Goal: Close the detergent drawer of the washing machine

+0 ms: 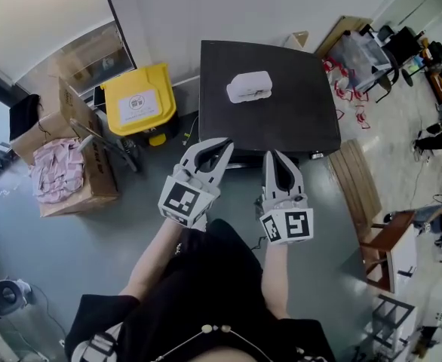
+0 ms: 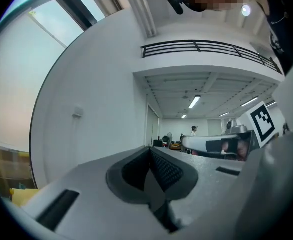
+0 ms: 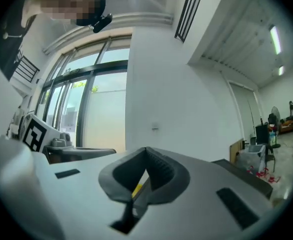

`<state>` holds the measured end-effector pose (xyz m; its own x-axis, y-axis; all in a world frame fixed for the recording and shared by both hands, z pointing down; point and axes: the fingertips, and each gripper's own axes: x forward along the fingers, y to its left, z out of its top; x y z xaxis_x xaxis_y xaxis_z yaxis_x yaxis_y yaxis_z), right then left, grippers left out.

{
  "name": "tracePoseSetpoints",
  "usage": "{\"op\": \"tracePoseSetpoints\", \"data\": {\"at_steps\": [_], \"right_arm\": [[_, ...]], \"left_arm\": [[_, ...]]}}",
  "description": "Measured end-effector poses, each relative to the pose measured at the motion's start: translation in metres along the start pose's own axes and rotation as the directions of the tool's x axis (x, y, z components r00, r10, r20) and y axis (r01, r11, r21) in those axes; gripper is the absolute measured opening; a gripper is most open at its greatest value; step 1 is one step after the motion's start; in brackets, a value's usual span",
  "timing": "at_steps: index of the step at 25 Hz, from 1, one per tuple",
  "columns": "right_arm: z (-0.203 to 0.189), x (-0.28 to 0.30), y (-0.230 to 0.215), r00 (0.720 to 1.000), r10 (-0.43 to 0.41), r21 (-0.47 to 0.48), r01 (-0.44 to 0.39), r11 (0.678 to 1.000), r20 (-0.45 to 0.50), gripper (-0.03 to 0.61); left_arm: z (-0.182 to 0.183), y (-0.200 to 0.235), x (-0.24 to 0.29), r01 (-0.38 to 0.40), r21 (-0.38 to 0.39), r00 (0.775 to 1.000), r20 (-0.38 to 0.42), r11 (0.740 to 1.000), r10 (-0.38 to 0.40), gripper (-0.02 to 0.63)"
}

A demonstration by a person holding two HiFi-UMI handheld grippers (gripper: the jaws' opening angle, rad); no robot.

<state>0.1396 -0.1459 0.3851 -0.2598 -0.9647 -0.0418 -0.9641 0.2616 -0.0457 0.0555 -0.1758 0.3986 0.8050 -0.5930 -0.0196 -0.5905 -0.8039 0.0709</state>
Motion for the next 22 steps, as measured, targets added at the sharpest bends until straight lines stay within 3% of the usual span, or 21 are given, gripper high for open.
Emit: {"op": "tracePoseSetpoints", "data": {"at_steps": [9, 22], "right_arm": [[0.016, -0.001, -0.010, 0.999, -0.043, -0.048, 0.043, 0.998, 0.001, 0.002], [0.026, -0.008, -0.021, 1.000, -0.025, -0.074, 0.026, 0.997, 0.010, 0.002]], "left_arm": [[0.025, -0.002, 0.006, -0.001, -0.008, 1.000, 0.027, 1.000, 0.001, 0.006], [0.029, -0.007, 0.014, -0.019, -0.001, 0.999, 0.028, 1.000, 0.019, 0.006]]}}
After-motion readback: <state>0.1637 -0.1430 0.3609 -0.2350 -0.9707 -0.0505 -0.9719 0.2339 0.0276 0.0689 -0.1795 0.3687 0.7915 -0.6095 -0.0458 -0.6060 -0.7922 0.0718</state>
